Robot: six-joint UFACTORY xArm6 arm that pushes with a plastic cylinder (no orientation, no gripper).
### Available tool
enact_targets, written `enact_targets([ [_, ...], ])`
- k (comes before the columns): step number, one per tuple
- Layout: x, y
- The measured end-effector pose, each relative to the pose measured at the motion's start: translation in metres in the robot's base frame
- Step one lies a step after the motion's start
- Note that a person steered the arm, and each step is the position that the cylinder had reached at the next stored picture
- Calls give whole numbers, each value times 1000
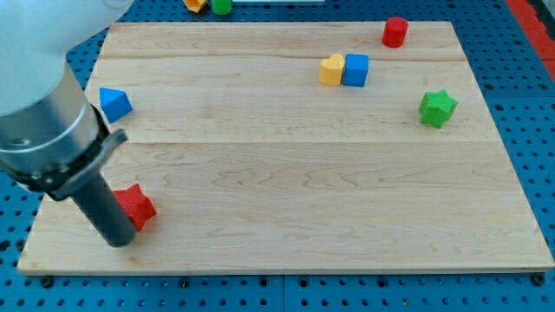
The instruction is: Point your arm to the blue cube
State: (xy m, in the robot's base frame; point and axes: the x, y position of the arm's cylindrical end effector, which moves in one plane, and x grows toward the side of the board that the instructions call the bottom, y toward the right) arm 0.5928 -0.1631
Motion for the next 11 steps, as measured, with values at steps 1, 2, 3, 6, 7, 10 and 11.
enact_targets([
  [1, -21, 108],
  [2, -97, 197],
  [3, -156, 251],
  [6, -216, 295],
  [7, -217, 295],
  [10, -239, 314],
  [11, -262, 325],
])
